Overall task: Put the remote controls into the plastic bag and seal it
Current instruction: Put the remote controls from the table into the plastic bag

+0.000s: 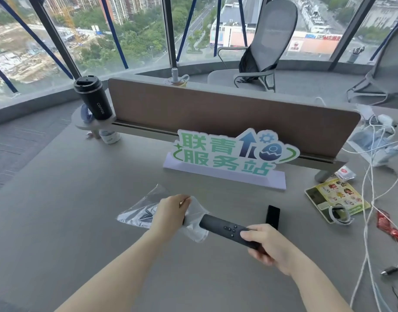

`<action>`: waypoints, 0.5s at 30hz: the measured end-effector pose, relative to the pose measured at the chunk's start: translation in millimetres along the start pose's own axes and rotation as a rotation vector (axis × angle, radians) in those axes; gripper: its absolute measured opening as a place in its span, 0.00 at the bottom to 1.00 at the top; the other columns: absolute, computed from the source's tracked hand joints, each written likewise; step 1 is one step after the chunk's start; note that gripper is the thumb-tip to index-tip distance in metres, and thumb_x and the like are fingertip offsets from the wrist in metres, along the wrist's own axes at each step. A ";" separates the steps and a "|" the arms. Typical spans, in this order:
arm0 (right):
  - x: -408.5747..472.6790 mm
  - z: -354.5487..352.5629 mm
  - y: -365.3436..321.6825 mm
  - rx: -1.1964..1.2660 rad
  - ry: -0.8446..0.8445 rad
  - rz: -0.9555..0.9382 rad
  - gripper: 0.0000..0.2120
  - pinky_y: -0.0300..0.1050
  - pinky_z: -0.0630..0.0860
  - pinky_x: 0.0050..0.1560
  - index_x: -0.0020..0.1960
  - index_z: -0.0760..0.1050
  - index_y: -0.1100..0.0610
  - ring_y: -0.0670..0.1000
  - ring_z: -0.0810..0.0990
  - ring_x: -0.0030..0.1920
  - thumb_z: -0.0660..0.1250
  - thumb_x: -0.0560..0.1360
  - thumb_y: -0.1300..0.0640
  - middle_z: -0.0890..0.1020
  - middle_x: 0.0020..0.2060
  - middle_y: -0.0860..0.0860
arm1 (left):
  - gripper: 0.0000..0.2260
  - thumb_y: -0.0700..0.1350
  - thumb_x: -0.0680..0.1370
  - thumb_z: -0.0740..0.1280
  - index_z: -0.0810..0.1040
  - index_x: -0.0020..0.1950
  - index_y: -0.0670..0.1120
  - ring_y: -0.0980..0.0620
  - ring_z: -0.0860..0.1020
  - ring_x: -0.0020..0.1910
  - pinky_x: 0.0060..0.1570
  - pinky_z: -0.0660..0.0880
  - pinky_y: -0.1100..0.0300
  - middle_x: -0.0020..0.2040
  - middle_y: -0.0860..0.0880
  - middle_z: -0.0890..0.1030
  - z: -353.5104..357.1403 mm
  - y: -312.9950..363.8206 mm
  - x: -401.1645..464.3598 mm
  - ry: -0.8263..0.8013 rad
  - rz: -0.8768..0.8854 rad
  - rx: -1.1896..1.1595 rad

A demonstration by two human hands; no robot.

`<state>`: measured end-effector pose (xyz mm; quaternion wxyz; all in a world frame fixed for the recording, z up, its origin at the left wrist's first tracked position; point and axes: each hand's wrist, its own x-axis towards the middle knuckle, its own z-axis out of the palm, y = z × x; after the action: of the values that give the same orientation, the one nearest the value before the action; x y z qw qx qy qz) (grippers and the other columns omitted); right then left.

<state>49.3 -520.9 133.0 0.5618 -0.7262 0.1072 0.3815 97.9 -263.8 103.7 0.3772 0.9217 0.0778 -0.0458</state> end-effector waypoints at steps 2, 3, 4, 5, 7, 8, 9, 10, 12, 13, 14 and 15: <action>10.5 20.7 -7.1 -0.072 0.002 0.011 0.13 0.38 0.55 0.22 0.48 0.77 0.65 0.47 0.63 0.22 0.64 0.78 0.53 0.72 0.24 0.49 | 0.11 0.46 0.79 0.61 0.83 0.53 0.48 0.49 0.80 0.48 0.43 0.71 0.60 0.49 0.50 0.85 2.5 5.3 -2.6 -0.024 0.038 0.009; 19.3 32.9 -10.5 -0.092 0.009 0.007 0.14 0.38 0.56 0.23 0.47 0.77 0.64 0.48 0.63 0.22 0.64 0.78 0.51 0.73 0.25 0.50 | 0.11 0.46 0.79 0.61 0.83 0.54 0.48 0.49 0.80 0.48 0.43 0.71 0.60 0.49 0.50 0.85 3.7 6.1 -3.5 -0.032 0.062 0.008; 28.5 44.9 -13.0 -0.090 0.014 0.000 0.14 0.38 0.56 0.23 0.44 0.77 0.61 0.48 0.63 0.22 0.64 0.78 0.49 0.74 0.26 0.51 | 0.11 0.46 0.79 0.61 0.83 0.54 0.48 0.50 0.80 0.48 0.43 0.72 0.60 0.49 0.50 0.85 4.2 5.8 -4.4 -0.045 0.074 0.007; 36.8 55.2 -15.2 -0.066 0.020 -0.008 0.14 0.38 0.57 0.22 0.43 0.77 0.58 0.48 0.63 0.21 0.64 0.78 0.48 0.76 0.27 0.51 | 0.11 0.46 0.79 0.61 0.83 0.54 0.48 0.50 0.80 0.47 0.43 0.72 0.60 0.49 0.49 0.85 4.0 5.0 -5.2 -0.054 0.083 0.006; 47.1 67.4 -16.7 -0.022 0.072 -0.017 0.12 0.37 0.58 0.21 0.42 0.77 0.55 0.46 0.63 0.19 0.63 0.79 0.50 0.78 0.30 0.52 | 0.11 0.45 0.79 0.61 0.82 0.54 0.47 0.49 0.80 0.46 0.42 0.71 0.60 0.49 0.49 0.85 0.8 1.4 -5.6 -0.060 0.088 0.008; 48.3 67.8 -13.8 -0.013 0.127 -0.012 0.12 0.36 0.59 0.20 0.41 0.78 0.55 0.45 0.64 0.18 0.63 0.79 0.52 0.79 0.30 0.52 | 0.11 0.45 0.79 0.61 0.82 0.54 0.47 0.49 0.80 0.47 0.43 0.70 0.61 0.49 0.49 0.85 -1.6 -1.5 -4.9 -0.056 0.091 0.010; 47.9 65.0 -7.4 -0.012 0.200 -0.004 0.11 0.36 0.60 0.20 0.40 0.79 0.56 0.44 0.65 0.17 0.63 0.78 0.54 0.78 0.29 0.52 | 0.11 0.46 0.79 0.61 0.82 0.54 0.47 0.49 0.81 0.47 0.43 0.70 0.61 0.49 0.49 0.85 -3.8 -4.7 -4.5 -0.050 0.098 0.011; 47.3 58.4 2.8 -0.019 0.287 0.005 0.10 0.37 0.63 0.23 0.39 0.80 0.57 0.44 0.66 0.18 0.64 0.77 0.55 0.78 0.27 0.51 | 0.11 0.46 0.79 0.61 0.82 0.54 0.47 0.50 0.81 0.46 0.43 0.70 0.62 0.49 0.50 0.85 -6.0 -7.5 -4.7 -0.052 0.096 0.014; 47.2 38.6 29.3 -0.057 0.504 0.038 0.10 0.42 0.66 0.31 0.36 0.79 0.57 0.48 0.71 0.24 0.64 0.74 0.56 0.78 0.24 0.49 | 0.11 0.46 0.79 0.61 0.83 0.53 0.48 0.50 0.81 0.43 0.41 0.70 0.62 0.45 0.49 0.86 -6.7 -12.3 -7.1 -0.071 0.094 0.019; 48.5 27.0 45.3 -0.094 0.617 0.066 0.10 0.44 0.68 0.34 0.35 0.76 0.56 0.50 0.73 0.28 0.63 0.74 0.55 0.78 0.26 0.49 | 0.11 0.46 0.79 0.61 0.83 0.52 0.48 0.50 0.81 0.42 0.40 0.71 0.61 0.43 0.48 0.86 -4.6 -14.4 -9.0 -0.085 0.094 0.019; 50.3 16.4 60.9 -0.132 0.712 0.108 0.09 0.46 0.69 0.37 0.37 0.73 0.55 0.53 0.75 0.32 0.61 0.74 0.53 0.78 0.30 0.49 | 0.11 0.46 0.79 0.61 0.83 0.51 0.48 0.50 0.81 0.41 0.41 0.73 0.59 0.42 0.48 0.86 -1.4 -15.9 -10.9 -0.103 0.088 0.013; 54.0 6.9 75.8 -0.166 0.784 0.166 0.08 0.47 0.70 0.39 0.41 0.71 0.55 0.54 0.76 0.36 0.61 0.74 0.51 0.78 0.35 0.51 | 0.11 0.47 0.79 0.61 0.83 0.51 0.48 0.49 0.81 0.40 0.43 0.75 0.58 0.40 0.48 0.86 2.4 -16.1 -13.1 -0.120 0.087 0.003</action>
<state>39.0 -526.2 40.4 0.3850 -0.8483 0.3405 0.1271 82.2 -255.6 92.7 0.3813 0.9205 0.0146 -0.0847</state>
